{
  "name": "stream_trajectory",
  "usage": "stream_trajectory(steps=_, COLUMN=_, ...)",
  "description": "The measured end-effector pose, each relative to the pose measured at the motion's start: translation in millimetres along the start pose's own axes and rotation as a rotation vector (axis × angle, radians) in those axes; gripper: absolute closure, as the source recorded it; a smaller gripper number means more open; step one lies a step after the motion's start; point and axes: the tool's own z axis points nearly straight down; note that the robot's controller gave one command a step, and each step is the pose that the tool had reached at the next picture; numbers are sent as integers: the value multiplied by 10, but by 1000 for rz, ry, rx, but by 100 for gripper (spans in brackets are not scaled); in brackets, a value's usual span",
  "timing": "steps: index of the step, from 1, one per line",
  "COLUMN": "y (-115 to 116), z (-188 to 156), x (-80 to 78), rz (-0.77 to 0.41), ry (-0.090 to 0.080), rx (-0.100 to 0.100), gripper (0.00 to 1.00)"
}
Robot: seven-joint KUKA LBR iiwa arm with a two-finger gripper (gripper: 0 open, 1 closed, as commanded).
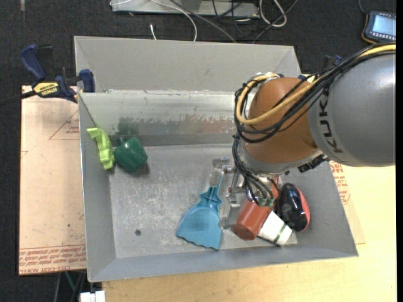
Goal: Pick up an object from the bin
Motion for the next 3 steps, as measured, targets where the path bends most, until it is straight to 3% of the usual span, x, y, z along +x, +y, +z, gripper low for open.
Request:
stream_trajectory(steps=1, y=0, z=0, x=0, rz=0, ry=0, rx=0, gripper=0)
stream_trajectory(steps=2, y=29, z=-138, x=-263, rz=-346, ry=-6, rx=-1, gripper=0)
stream_trajectory(steps=3, y=-53, z=248, x=-354, rz=129, ry=-1, rx=0, gripper=0)
